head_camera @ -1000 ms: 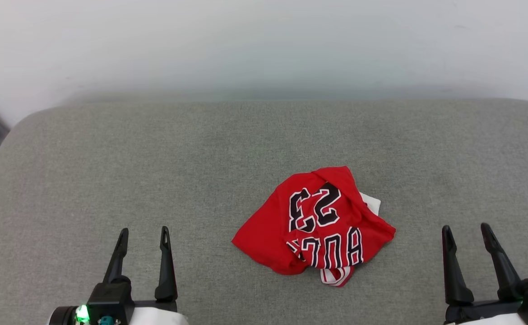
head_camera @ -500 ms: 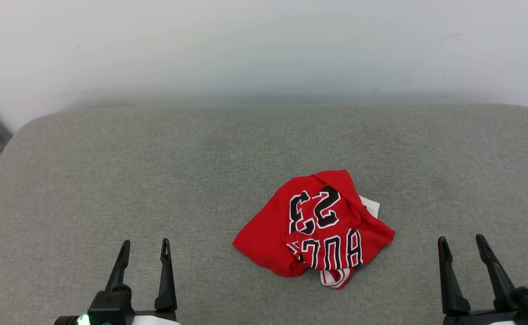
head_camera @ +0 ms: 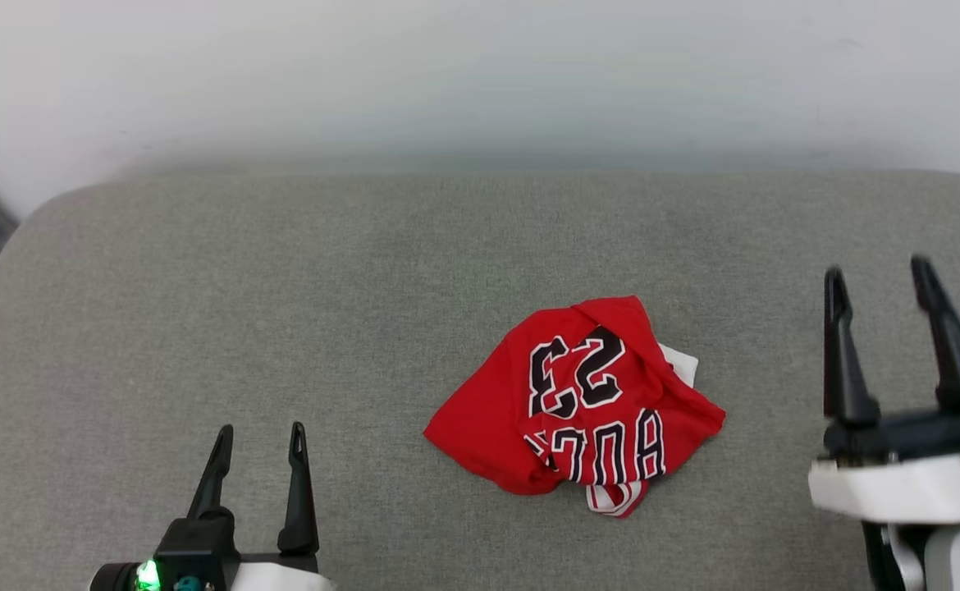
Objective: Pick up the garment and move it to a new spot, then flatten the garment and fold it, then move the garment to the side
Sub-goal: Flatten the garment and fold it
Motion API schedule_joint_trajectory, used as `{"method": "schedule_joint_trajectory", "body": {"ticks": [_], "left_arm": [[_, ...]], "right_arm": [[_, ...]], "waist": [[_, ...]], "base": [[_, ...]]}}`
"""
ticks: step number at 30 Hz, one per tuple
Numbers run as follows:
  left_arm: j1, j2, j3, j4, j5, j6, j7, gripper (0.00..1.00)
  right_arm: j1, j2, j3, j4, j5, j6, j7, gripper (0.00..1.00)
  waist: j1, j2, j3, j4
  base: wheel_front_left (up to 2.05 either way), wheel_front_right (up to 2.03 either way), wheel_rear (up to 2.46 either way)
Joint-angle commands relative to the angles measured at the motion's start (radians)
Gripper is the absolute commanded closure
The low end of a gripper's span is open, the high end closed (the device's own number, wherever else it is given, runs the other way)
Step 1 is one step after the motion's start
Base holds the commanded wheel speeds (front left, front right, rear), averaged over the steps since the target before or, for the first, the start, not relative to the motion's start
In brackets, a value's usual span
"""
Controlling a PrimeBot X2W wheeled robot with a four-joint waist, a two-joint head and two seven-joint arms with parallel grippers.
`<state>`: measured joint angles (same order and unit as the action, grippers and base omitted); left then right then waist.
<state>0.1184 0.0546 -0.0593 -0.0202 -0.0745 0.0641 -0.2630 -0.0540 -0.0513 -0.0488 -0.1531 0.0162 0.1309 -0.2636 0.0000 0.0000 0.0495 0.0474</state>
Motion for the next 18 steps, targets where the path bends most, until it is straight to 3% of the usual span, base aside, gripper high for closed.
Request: {"method": "schedule_joint_trajectory", "body": {"ticks": [1, 5, 10, 18], "left_arm": [[-0.014, -0.002, 0.001, -0.002, 0.002, -0.001, -0.003, 0.0], [-0.03, -0.004, 0.002, -0.003, 0.002, -0.001, -0.003, 0.0], [-0.046, -0.004, 0.003, -0.002, 0.001, -0.001, -0.003, 0.0], [-0.069, -0.005, -0.009, -0.011, -0.017, 0.013, -0.003, 0.0]], "right_arm": [[-0.045, 0.002, 0.002, -0.001, -0.02, 0.0, -0.002, 0.0], [-0.189, -0.071, 0.039, 0.06, -0.038, 0.0, -0.002, 0.0], [-0.364, -0.225, 0.169, 0.223, 0.0, 0.0, 0.044, 0.0], [-0.564, -0.471, 0.523, 0.333, 0.289, 0.0, 0.511, 0.0]], "waist": [[0.0, 0.0, 0.012, 0.002], [0.0, 0.0, 0.036, 0.003], [0.0, 0.0, 0.054, 0.006], [0.0, 0.0, 0.094, 0.014]], "base": [[0.0, 0.0, 0.0], [0.0, 0.0, 0.0], [0.0, 0.0, 0.0], [0.0, 0.0, 0.0]]}}
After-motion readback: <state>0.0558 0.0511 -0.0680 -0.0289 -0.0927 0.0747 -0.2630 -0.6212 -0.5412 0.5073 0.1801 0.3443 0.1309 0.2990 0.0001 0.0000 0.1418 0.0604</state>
